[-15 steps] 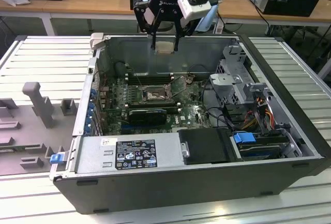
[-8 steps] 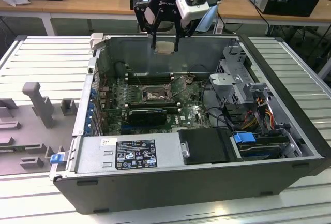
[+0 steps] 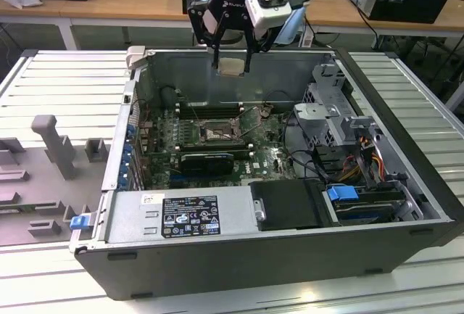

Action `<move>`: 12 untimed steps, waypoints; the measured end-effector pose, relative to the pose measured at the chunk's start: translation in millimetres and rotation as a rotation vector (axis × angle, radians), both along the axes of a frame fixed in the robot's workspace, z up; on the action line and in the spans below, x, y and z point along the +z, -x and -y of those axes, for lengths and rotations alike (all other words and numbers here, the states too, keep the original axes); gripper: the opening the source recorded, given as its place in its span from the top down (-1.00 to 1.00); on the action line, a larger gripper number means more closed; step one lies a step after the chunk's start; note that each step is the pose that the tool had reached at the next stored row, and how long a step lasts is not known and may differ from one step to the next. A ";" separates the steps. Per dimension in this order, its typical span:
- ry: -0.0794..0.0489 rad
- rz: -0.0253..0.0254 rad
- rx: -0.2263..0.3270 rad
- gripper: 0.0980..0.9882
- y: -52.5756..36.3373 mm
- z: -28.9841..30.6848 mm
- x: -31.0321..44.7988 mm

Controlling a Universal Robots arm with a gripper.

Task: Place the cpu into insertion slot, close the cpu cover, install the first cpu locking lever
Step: 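Place the cpu into insertion slot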

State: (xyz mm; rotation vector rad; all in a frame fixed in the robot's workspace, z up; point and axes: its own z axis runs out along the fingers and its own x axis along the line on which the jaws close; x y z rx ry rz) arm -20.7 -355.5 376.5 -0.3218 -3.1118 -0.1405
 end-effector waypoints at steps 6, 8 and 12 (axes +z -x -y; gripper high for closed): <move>0.000 0.0000 -0.031 0.00 0.0 0.0 0.0; 0.000 0.0000 -0.046 0.00 0.0 0.0 0.0; 0.003 0.0001 -0.095 0.00 0.0 0.0 -0.4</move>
